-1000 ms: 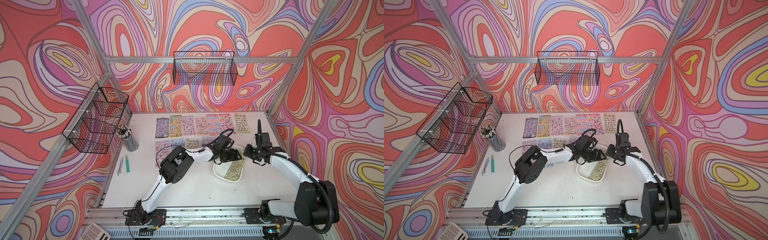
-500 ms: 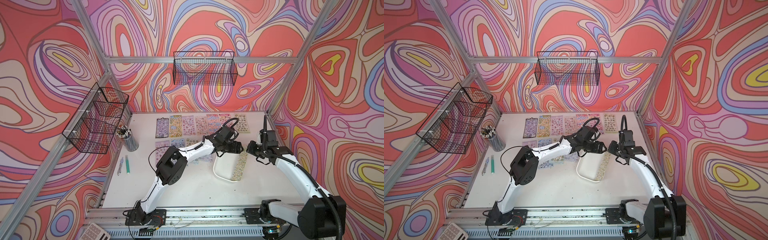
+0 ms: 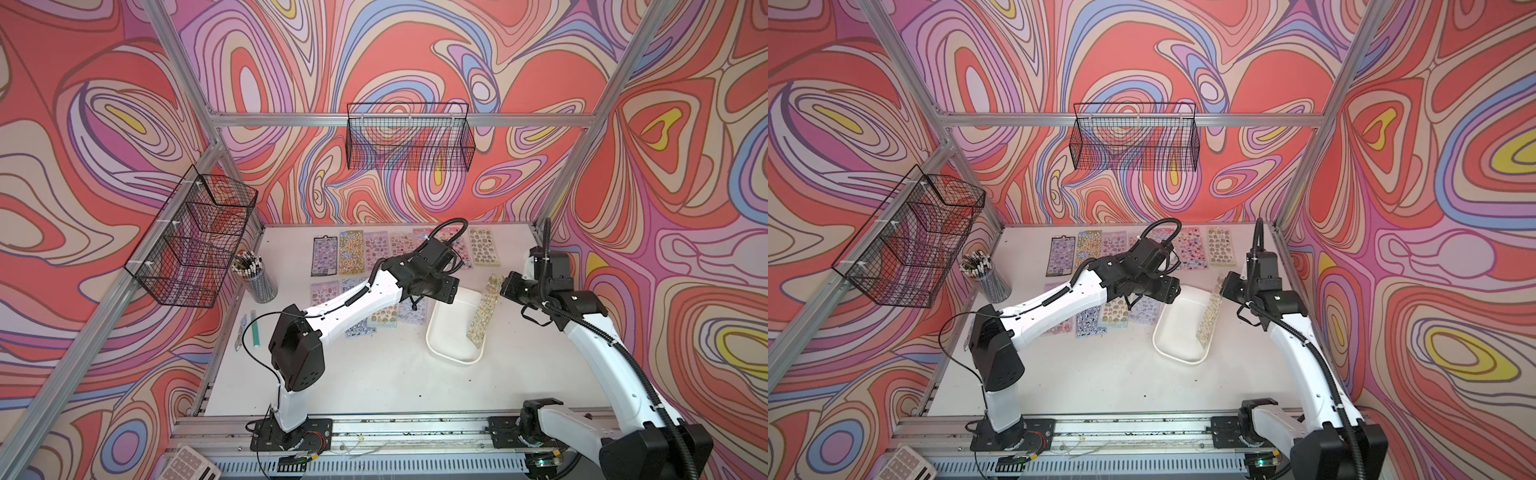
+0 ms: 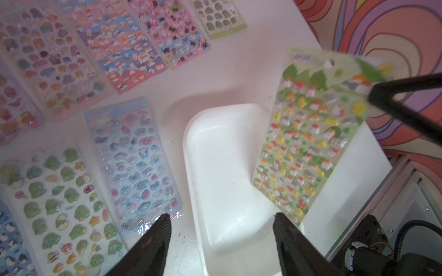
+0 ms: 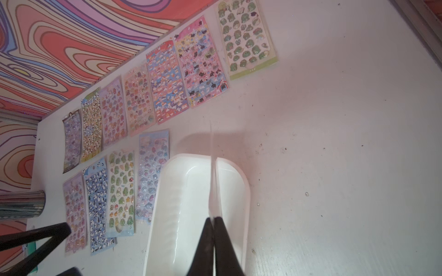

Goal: Take the stickers out of the storage box
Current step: Pick up the sticker from the storage box, then pick up the storage box at the center of the board.

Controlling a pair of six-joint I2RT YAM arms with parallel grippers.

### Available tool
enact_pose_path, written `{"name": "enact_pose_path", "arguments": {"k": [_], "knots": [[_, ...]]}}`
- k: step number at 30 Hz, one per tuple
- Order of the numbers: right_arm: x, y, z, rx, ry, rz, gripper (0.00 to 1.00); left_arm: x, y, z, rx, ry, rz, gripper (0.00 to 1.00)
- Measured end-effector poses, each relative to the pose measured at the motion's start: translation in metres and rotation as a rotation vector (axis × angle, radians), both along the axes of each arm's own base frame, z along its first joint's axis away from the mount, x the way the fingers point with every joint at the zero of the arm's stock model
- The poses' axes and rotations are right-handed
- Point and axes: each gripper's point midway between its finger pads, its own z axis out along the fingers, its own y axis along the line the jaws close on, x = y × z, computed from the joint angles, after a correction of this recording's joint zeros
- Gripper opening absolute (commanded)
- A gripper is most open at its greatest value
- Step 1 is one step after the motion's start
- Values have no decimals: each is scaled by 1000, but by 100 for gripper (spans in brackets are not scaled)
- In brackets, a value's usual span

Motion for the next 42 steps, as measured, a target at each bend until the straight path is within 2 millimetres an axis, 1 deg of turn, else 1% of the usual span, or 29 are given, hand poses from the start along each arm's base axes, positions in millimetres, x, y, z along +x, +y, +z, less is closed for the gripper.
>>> {"name": "enact_pose_path", "arguments": {"k": [3,5,12,15,19,23,28,31,34,38,40,42], "knots": [[-3,1,8,3,-19,11,0,-5,11,-28,78,51,0,68],[-4,2,12,1,-25,16,0,-6,15,-44,112,75,-1,66],[-11,2,17,-9,-26,27,0,-7,14,-89,192,137,-17,60],[-13,1,19,-11,-26,29,0,-7,14,-109,223,168,-20,54],[-15,3,21,-5,-30,36,0,-6,12,-129,253,194,-21,38],[-14,6,30,4,-51,49,0,-4,8,-135,258,203,-22,25],[-14,7,45,8,-90,59,0,-3,5,-135,247,207,-26,8],[-15,8,51,9,-104,63,0,-4,3,-134,237,214,-30,1],[-17,9,57,10,-115,70,0,-4,1,-134,225,215,-30,0],[-18,11,75,16,-144,85,0,-4,0,-131,216,214,-29,0],[-17,12,86,17,-164,93,0,-4,0,-125,203,204,-29,0],[-17,13,99,18,-184,102,0,-7,2,-113,184,191,-29,0]]}}
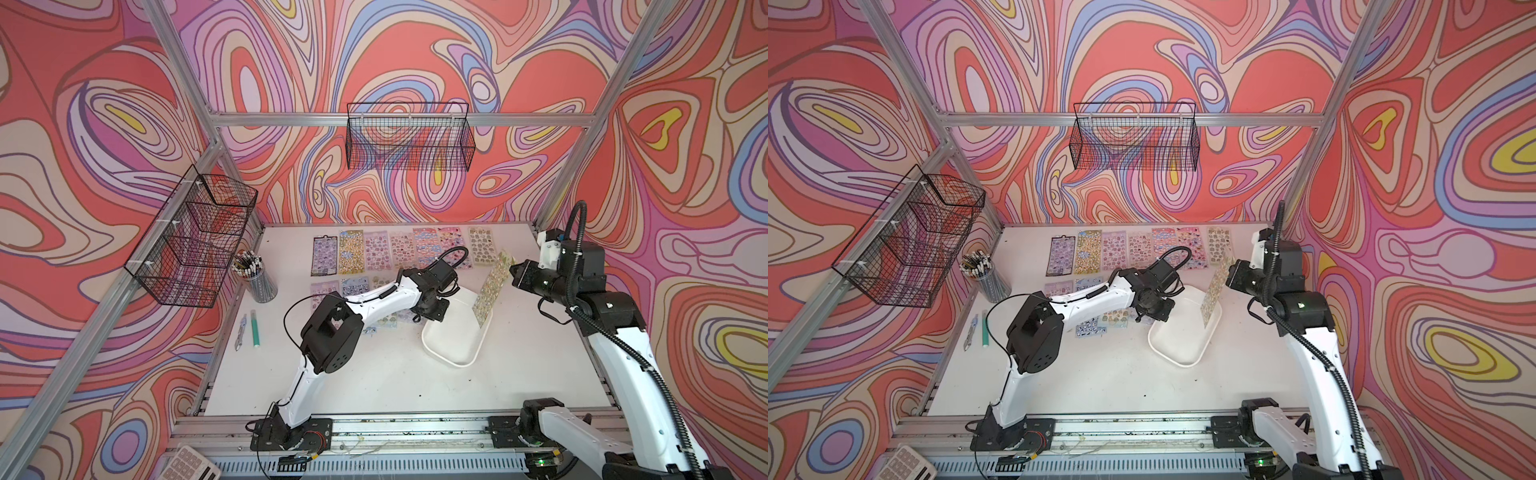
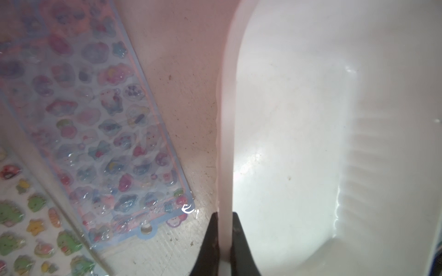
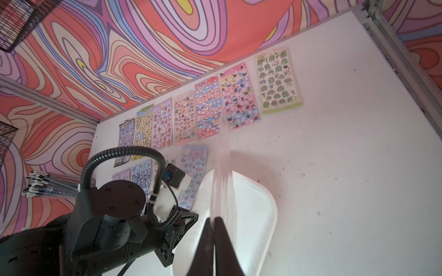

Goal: Take the stickers out of the storage box
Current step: Pick up the storage box at the center of the board.

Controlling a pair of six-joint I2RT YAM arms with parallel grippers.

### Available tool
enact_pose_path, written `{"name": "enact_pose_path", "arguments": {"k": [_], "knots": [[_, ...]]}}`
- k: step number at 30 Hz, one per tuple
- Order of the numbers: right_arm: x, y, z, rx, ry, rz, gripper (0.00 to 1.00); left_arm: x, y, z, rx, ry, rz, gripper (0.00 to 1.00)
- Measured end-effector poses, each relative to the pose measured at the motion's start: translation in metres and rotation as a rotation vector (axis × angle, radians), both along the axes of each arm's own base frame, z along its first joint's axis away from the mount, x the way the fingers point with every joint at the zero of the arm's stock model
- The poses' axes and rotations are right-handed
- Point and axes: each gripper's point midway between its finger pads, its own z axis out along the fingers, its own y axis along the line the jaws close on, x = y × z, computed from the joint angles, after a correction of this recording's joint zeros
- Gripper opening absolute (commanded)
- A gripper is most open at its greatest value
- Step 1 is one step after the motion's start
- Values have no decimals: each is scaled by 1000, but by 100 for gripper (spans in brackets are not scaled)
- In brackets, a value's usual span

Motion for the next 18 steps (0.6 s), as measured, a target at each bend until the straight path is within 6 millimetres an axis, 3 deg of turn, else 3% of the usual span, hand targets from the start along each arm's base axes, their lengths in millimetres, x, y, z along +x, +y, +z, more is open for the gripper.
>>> {"name": "enact_pose_path", "arguments": {"k": [10,13,18], "knots": [[16,12,58,17,-85,72,0,-24,27,86,-150,-94,29,0],[23,22,56,42,-71,125,0,-31,42,104,-172,-123,58,0],[35,42,31,97,-5,239,0,-42,76,120,-177,-159,136,0]]}}
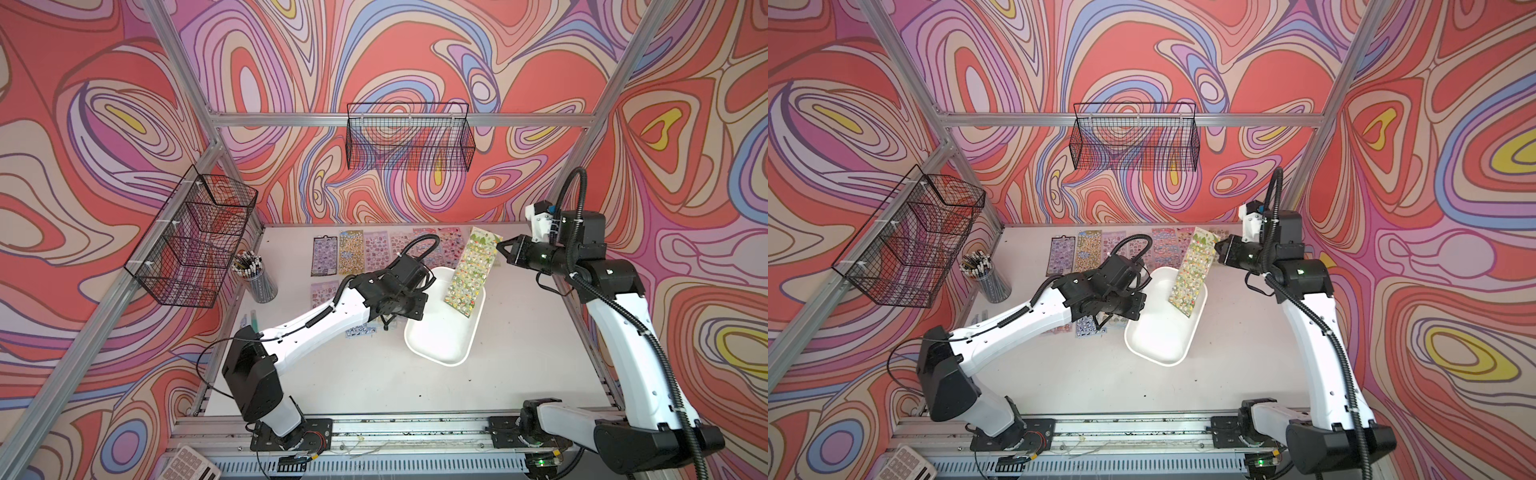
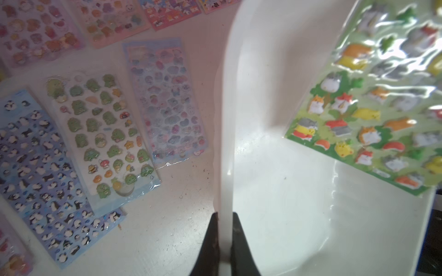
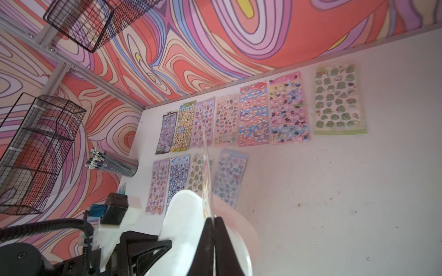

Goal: Take the stickers out of the storage box
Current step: Pick up the storage box at the center of the board, then place the sticker at the center of the board.

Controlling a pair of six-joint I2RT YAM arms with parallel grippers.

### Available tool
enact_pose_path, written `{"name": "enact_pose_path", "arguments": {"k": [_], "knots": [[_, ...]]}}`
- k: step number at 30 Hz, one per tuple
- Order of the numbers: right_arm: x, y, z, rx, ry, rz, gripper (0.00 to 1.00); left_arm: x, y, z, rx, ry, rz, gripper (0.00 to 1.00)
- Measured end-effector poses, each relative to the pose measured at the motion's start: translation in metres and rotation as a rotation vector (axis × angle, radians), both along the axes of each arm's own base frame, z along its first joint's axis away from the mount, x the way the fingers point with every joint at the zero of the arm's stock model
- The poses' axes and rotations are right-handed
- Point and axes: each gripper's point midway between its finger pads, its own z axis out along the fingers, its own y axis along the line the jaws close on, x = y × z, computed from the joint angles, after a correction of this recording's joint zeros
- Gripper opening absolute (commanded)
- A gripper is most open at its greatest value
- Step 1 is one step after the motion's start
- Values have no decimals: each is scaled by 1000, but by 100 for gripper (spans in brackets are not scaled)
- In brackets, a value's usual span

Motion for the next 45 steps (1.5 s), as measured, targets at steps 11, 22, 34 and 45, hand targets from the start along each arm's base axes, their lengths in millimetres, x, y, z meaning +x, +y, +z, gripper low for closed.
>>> {"name": "enact_pose_path", "arguments": {"k": [11,22,34,45], "knots": [[25,13,-77,-36,150,132,0,-8,124,5,9,-55,300,0],[56,3,-154,-150,321,146,0,-20,164,-21,45,-18,378,0],[58,-19,-298,-504,686,97,0,-27,170,2,-7,-82,382,0],[95,-39,-280,-748,548,-11,0,-27,175,0,22,-88,380,0]]}}
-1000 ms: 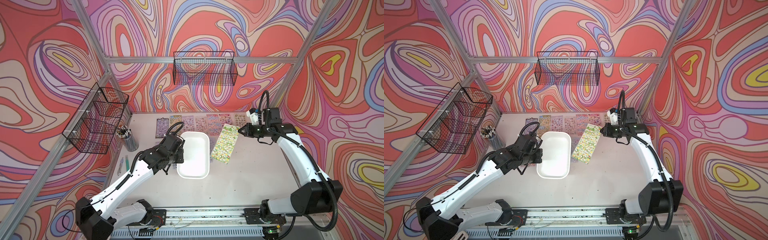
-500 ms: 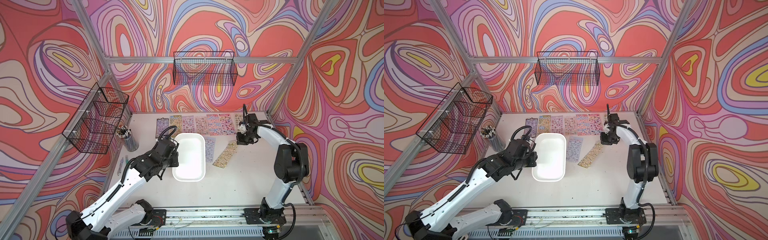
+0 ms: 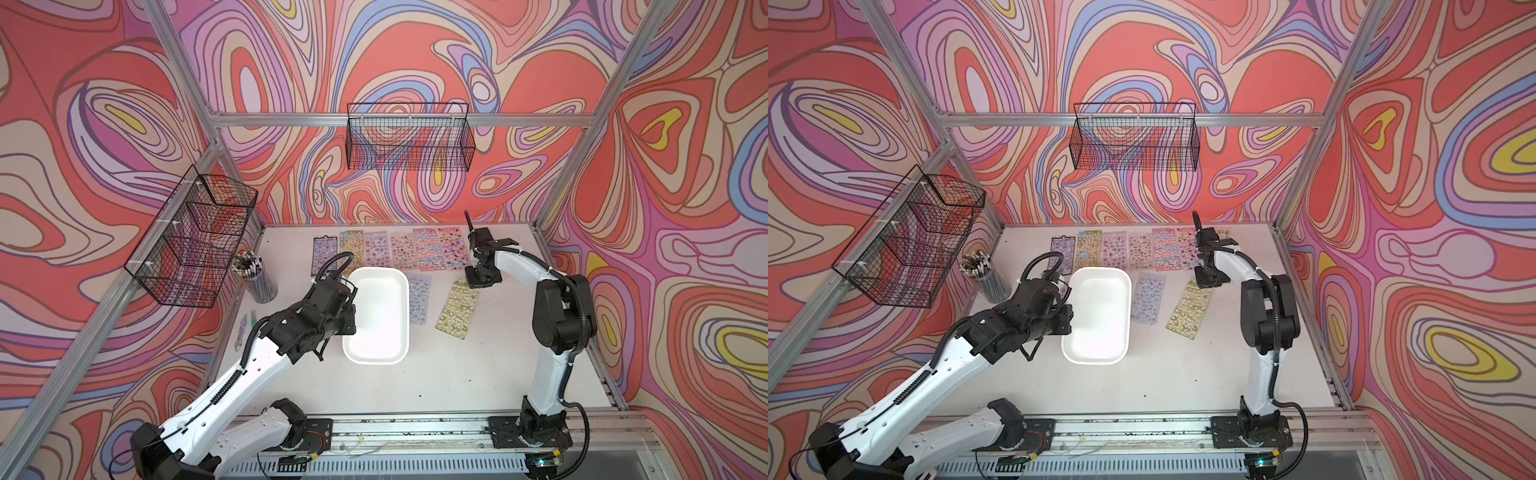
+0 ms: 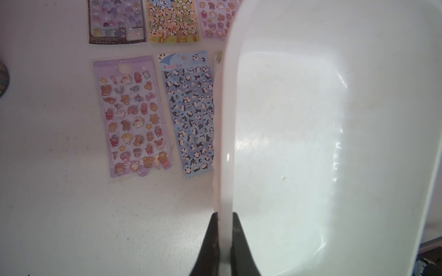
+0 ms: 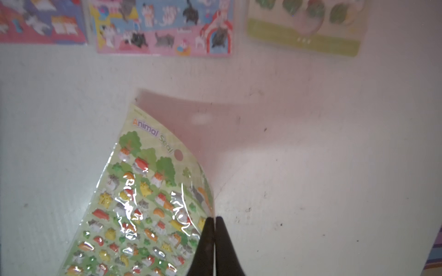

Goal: Take the stickers out of the storage box
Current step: Place the sticker at the center of the board.

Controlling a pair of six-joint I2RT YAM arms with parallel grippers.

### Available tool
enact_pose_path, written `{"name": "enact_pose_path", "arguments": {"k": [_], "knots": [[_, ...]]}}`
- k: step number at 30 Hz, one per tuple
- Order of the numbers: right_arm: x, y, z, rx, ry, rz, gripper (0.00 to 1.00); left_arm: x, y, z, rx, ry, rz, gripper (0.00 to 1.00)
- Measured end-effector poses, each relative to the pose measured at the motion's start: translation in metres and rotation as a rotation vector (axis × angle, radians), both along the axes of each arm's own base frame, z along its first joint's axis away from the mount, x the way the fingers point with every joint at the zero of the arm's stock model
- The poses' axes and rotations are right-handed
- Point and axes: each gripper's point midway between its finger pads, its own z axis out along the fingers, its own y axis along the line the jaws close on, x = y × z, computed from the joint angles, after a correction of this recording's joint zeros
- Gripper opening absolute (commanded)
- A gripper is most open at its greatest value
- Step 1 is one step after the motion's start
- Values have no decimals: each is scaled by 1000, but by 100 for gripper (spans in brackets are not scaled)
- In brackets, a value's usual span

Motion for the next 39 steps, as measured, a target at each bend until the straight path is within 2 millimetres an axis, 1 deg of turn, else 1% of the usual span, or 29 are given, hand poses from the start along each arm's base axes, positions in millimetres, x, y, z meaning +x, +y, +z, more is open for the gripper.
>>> {"name": "enact_pose_path", "arguments": {"k": [3,7,9,11,13,17,20,25,28,31,35,37,39], "knots": [[13,15,7,-35,-66,62,0,0,2,-1,15,-1,1,0],[24,40,13,-60,-126,167,0,-1,6,-2,36,1,5,0],[27,47,14,-70,-137,206,0,-1,7,0,43,0,7,0],[33,49,12,-77,-139,225,0,0,8,3,44,-4,9,0],[37,51,5,-81,-136,245,0,0,8,5,45,-7,11,0],[36,56,-13,-95,-103,281,1,1,9,6,52,-6,15,0],[33,61,-24,-100,-87,301,9,1,10,4,61,-2,15,0],[26,59,-35,-115,-71,309,35,2,9,4,70,5,15,0],[26,57,-37,-125,-77,310,45,4,8,5,70,4,16,0],[26,55,-37,-134,-79,306,50,4,8,4,72,5,14,0],[28,56,-32,-127,-99,285,51,4,8,5,72,4,14,0],[29,56,-22,-114,-121,267,52,4,8,7,71,2,14,0],[30,59,-4,-86,-158,242,52,5,8,10,69,-6,16,0]]}}
